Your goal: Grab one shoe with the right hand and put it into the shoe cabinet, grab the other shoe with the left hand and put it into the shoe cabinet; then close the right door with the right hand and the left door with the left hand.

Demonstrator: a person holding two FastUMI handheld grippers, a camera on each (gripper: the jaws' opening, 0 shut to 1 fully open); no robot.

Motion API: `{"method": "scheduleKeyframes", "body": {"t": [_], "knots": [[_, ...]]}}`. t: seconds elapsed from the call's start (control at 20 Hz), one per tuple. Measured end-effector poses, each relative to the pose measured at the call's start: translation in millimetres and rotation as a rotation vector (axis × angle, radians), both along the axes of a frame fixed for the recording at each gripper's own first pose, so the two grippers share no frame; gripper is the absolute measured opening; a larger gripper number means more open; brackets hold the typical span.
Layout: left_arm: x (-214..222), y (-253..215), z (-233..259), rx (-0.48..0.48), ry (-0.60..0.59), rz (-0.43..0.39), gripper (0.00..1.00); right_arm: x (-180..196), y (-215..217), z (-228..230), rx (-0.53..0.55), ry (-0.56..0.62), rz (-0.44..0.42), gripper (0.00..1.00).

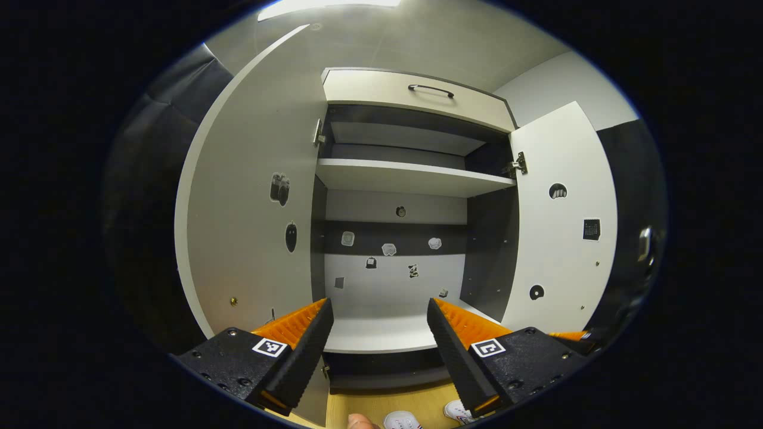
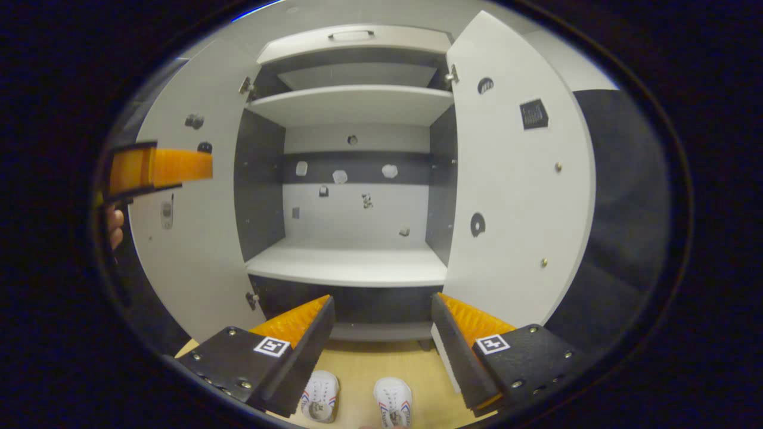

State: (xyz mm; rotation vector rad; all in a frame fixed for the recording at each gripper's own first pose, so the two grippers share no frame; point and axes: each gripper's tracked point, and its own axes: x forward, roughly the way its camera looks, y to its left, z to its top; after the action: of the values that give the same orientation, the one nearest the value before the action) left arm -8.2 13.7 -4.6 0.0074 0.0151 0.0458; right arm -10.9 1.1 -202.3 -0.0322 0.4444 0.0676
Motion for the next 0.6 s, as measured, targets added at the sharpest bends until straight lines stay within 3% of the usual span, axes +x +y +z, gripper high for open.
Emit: {"method": "scheduleKeyframes", "body": {"t": [0.15, 0.3, 0.5, 0.6], "knots": [[0.1, 0.6, -1.2, 0.005, 0.002, 0.002, 0.96, -18.2, 2.8, -75.6, -0.005, 0.184, 0.03, 0.96], [0.3, 1.1, -4.0, 0.014, 0.01, 0.006, 0.96, -39.0, 7.4, -141.9, -0.011, 0.342, 0.06, 0.84], [1.2, 4.5, -7.0, 0.018, 0.015, 0.015, 0.96, -72.0, 5.5, -216.7, -0.042, 0.51, 0.088, 0.84], [1.0, 7.6, -9.6, 0.018, 0.021, 0.024, 0.96, -85.5, 2.9, -250.0, -0.05, 0.59, 0.089, 0.72]]}}
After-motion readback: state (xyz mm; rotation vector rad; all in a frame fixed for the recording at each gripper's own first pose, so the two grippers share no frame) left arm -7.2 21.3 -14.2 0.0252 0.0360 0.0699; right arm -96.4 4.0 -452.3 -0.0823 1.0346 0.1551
